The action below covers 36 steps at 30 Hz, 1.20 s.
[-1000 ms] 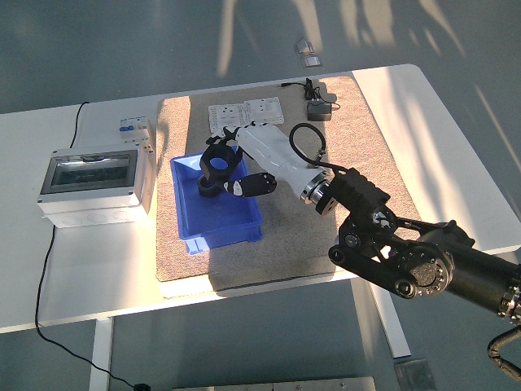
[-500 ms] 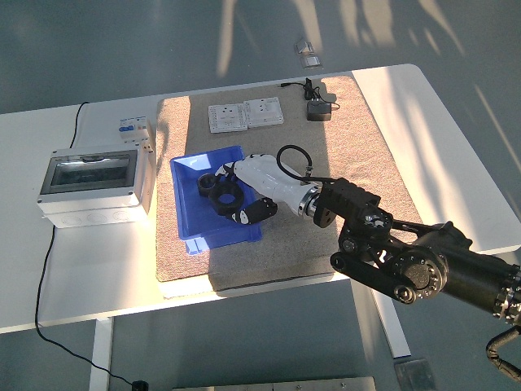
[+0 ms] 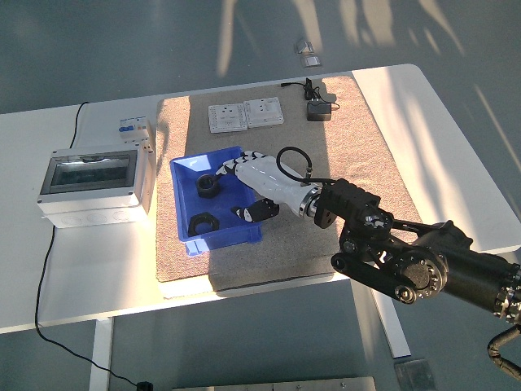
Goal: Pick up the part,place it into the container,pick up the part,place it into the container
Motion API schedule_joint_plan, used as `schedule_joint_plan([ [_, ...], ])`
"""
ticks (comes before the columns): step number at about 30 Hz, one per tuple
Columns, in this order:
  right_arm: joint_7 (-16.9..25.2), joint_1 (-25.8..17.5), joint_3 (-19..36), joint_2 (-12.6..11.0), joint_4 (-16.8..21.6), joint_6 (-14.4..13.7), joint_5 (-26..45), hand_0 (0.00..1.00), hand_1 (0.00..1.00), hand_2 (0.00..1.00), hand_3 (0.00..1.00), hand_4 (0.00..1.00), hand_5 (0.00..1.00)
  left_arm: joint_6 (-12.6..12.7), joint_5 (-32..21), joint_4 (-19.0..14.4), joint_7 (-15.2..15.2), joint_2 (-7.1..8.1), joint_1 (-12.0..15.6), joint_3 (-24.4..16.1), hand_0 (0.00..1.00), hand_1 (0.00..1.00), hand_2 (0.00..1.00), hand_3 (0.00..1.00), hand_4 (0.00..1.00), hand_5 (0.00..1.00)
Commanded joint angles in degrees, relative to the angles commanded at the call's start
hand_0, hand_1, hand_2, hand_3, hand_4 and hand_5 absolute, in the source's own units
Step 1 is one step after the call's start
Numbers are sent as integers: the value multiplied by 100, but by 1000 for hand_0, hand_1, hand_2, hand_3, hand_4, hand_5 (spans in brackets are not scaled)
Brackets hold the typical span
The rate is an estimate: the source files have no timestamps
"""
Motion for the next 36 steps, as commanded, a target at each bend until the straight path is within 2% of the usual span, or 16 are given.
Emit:
schedule_joint_plan([
  [3,249,-255,330,-102,40,-350,396,998,933,915,830,571,173,-5,37,0,2,0,1,5,673,667,651,774,800,762],
  [9,938,-1082,1301,-582,378,-1095,1459,998,910,905,809,576,180,-2,-29,0,-18,-55,5,49,673,668,651,774,800,762],
  [10,1027,-1197,1432,-647,437,-1180,1591,879,818,834,740,577,188,-3,-27,0,-20,-61,6,50,673,668,651,774,800,765],
  [14,1530,-1853,2118,-959,730,-1514,2328,879,818,834,740,577,188,-6,-58,0,-29,-93,20,67,673,668,651,774,800,765],
  [15,1666,-2053,2314,-1022,780,-1543,2567,879,818,834,740,577,188,-7,-64,0,-30,-100,25,70,673,668,651,774,800,765],
  [16,1804,-2255,2502,-1076,809,-1542,2808,819,759,788,702,575,202,-10,-63,0,-29,-108,27,71,673,668,651,774,801,762],
  [21,2460,-3035,3180,-1150,758,-1585,3860,819,759,788,702,575,202,-44,80,0,4,-123,8,15,673,668,651,774,801,762],
  [22,2560,-3134,3251,-1144,744,-1598,4050,739,604,653,650,572,211,-50,117,0,13,-124,2,-2,673,668,656,774,799,764],
  [24,2792,-3335,3371,-1114,721,-1607,4491,739,604,653,650,572,211,-66,219,0,41,-124,-6,-39,673,668,656,774,799,764],
  [27,3051,-3461,3487,-1060,704,-1576,5030,739,604,653,650,572,211,-91,332,0,86,-119,0,-78,673,668,656,774,799,764],
  [28,3104,-3485,3520,-1046,698,-1560,5175,710,531,602,624,574,235,-100,368,0,104,-116,2,-92,674,669,657,775,798,769],
  [36,3386,-3603,3762,-963,669,-1499,6362,697,511,591,621,571,242,-218,714,0,309,-86,-25,-234,675,669,658,774,796,767],
])
